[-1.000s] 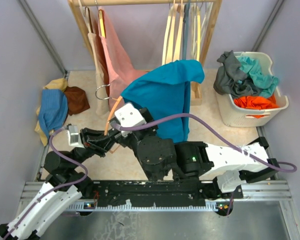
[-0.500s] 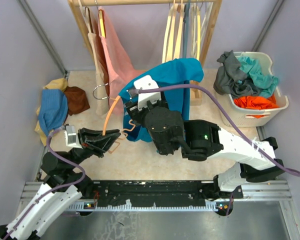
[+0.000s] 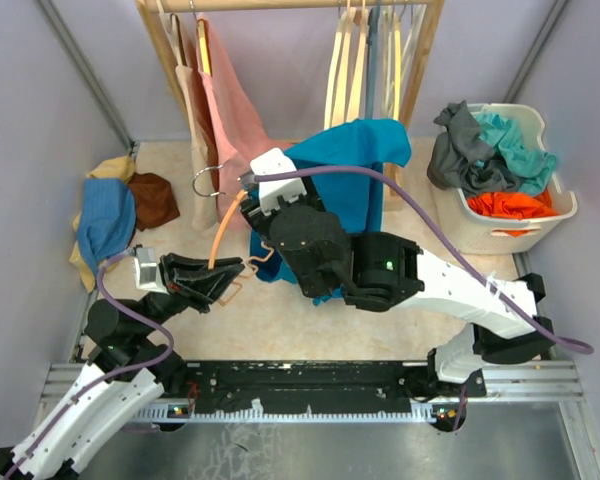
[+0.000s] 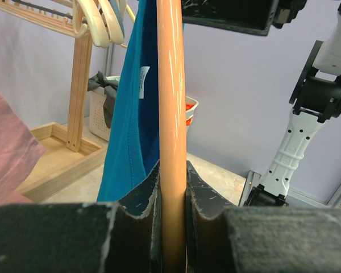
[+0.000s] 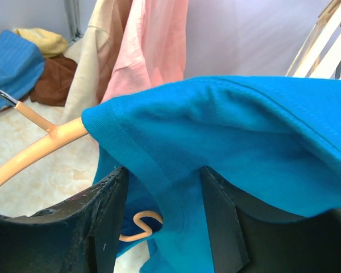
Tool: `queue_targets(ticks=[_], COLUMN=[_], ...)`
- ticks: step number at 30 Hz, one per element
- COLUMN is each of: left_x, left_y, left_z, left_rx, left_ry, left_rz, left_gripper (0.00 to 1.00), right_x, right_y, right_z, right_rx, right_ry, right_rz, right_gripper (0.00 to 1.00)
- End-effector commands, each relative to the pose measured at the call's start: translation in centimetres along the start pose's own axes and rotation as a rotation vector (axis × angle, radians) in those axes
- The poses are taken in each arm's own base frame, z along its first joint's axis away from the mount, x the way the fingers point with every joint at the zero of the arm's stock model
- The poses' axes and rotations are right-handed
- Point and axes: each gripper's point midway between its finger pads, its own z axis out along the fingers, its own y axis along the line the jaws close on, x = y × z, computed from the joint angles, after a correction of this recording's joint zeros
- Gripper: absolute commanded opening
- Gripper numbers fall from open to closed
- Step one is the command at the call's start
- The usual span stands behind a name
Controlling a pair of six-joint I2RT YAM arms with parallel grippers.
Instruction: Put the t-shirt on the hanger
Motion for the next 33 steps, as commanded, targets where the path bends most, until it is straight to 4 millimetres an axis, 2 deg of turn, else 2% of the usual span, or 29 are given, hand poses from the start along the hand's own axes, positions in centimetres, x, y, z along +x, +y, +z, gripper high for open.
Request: queue_targets(ticks=[1,4,6,10,15,26,33], left_x=[-4.6,-4.5,-4.4,-4.0,-3.7,-3.4,-3.3], left_y=[-2.1,-2.1,-2.0,-1.8,-1.5,-0.8,-0.6], left_z=[0.2,0.2,0.2,0.3,0.5,1.5,1.6], left_rx=[0.072,0.073,0.071,0.065,0.061,0.048,0.043], left_ry=[-0.14,-0.139,-0.136,-0.128,-0.129,-0.118,-0.113], left_rz=[0.06,0.059,0.059,0.059,0.056,0.075,0.079], left_gripper=[0.0,0.0,0.0,0.0,0.0,0.0,0.0], right_x=[-1.7,-2.0,-2.2,-2.4,-2.4,-2.3,-2.3], right_y=[-0.6,-0.5,-0.5,-0.2,1.1,5.7,6.8], right_z=[0.6,0.8,0.9,0.7,0.3,-1.3,-2.2], right_rx=[0.007,0.011,0.007,-0.024,-0.101,-0.266,-0.319], right_ry=[-0.031,-0.038,-0.04,-0.04,-0.043,-0.018,-0.004], right_rz=[0.017,0.008,0.005,0.017,0.031,0.006,0.012], right_gripper=[0.51,0.38,0.21,0.0,0.0,0.0,0.0])
